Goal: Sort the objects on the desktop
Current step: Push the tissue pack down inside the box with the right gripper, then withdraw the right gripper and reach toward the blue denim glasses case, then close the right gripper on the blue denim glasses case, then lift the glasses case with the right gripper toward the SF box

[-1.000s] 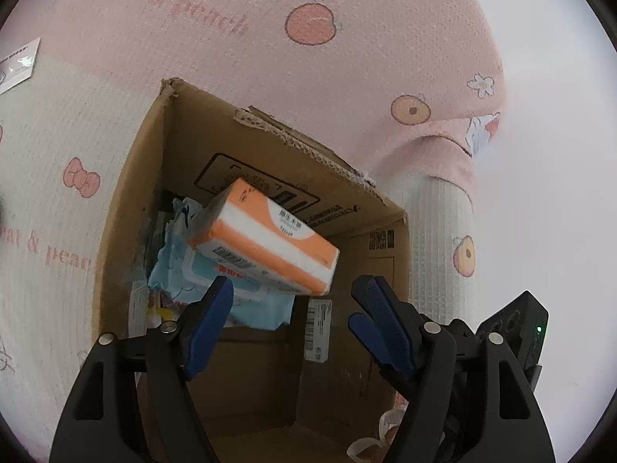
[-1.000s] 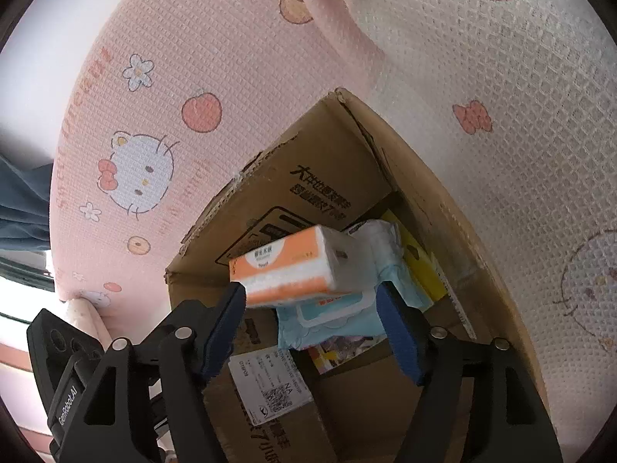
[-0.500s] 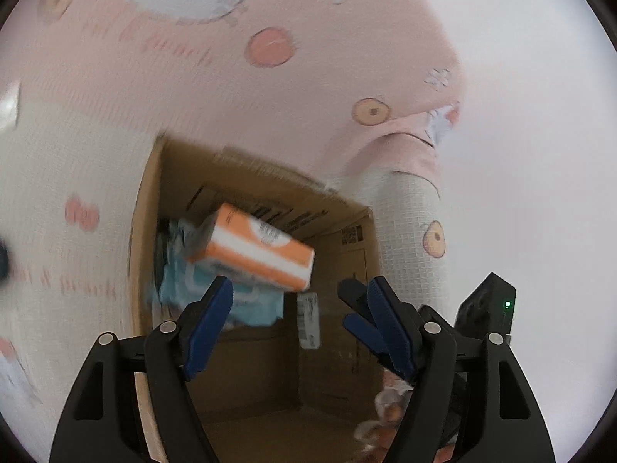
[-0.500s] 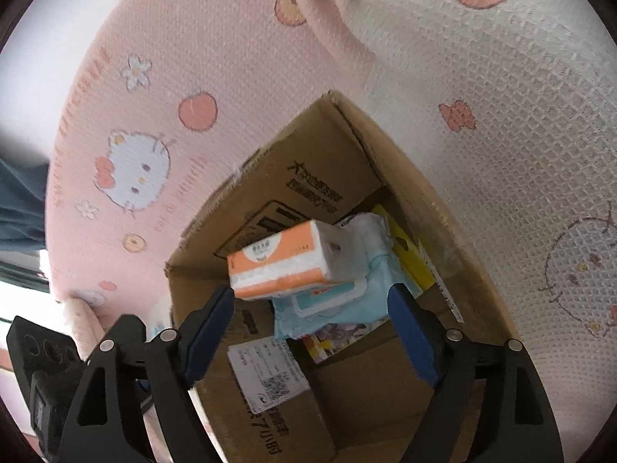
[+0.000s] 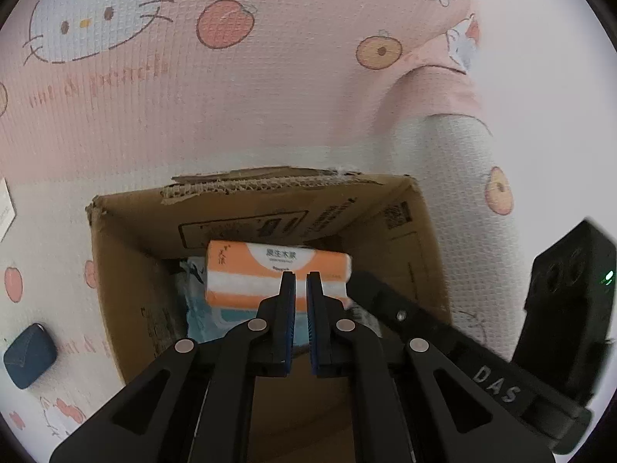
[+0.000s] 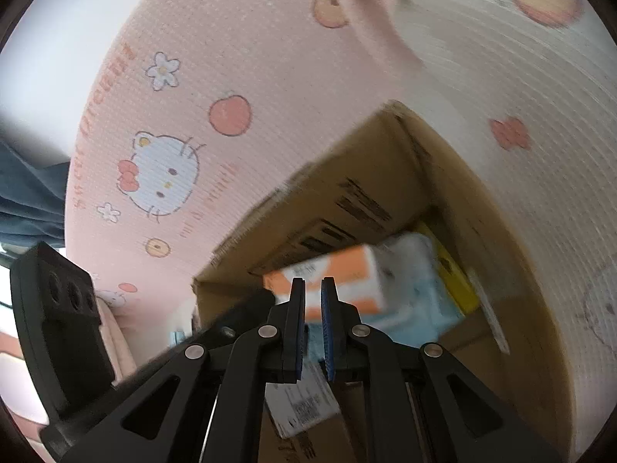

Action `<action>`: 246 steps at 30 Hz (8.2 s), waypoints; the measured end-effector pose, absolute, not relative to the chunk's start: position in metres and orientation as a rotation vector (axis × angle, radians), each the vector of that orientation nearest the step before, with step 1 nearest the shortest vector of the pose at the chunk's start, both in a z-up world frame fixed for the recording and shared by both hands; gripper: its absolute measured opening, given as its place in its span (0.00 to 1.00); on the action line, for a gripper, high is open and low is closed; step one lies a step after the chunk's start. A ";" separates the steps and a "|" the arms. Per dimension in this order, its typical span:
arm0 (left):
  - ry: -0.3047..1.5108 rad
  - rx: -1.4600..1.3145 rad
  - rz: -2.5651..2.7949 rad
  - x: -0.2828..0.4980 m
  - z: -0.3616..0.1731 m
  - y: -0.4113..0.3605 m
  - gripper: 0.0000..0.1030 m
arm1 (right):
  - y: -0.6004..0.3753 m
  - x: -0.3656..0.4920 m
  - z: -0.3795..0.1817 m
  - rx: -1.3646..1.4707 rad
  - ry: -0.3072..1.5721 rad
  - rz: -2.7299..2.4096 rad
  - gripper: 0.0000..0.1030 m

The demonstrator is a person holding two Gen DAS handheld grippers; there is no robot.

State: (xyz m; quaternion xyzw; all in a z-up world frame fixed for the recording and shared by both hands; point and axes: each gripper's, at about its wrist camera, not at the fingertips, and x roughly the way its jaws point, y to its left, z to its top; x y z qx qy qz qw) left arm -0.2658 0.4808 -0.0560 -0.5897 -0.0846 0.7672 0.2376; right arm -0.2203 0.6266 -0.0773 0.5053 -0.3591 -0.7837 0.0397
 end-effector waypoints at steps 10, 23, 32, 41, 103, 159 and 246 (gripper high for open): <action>-0.246 -1.778 2.100 -0.267 -0.097 0.479 0.06 | 0.623 -0.221 -0.101 1.634 -1.120 -2.343 0.06; -0.121 -1.970 2.020 -0.226 -0.136 0.484 0.05 | 0.620 -0.201 -0.136 1.857 -1.095 -2.316 0.06; -0.193 -1.889 2.072 -0.216 -0.130 0.484 0.05 | 0.628 -0.195 -0.142 1.812 -1.136 -2.318 0.06; -0.298 -1.632 2.347 -0.185 -0.067 0.465 0.32 | 0.613 -0.177 -0.073 1.724 -0.922 -2.484 0.06; -0.439 -1.448 2.715 -0.023 -0.129 -0.013 0.45 | 0.249 -0.044 -0.077 1.499 -0.299 -2.357 0.61; -1.321 -1.513 2.419 -0.146 -0.260 0.046 0.62 | 0.286 -0.195 -0.275 1.360 -1.229 -2.178 0.70; -1.010 -1.163 2.279 -0.145 -0.020 0.341 0.61 | 0.588 -0.104 -0.002 1.010 -1.143 -2.607 0.35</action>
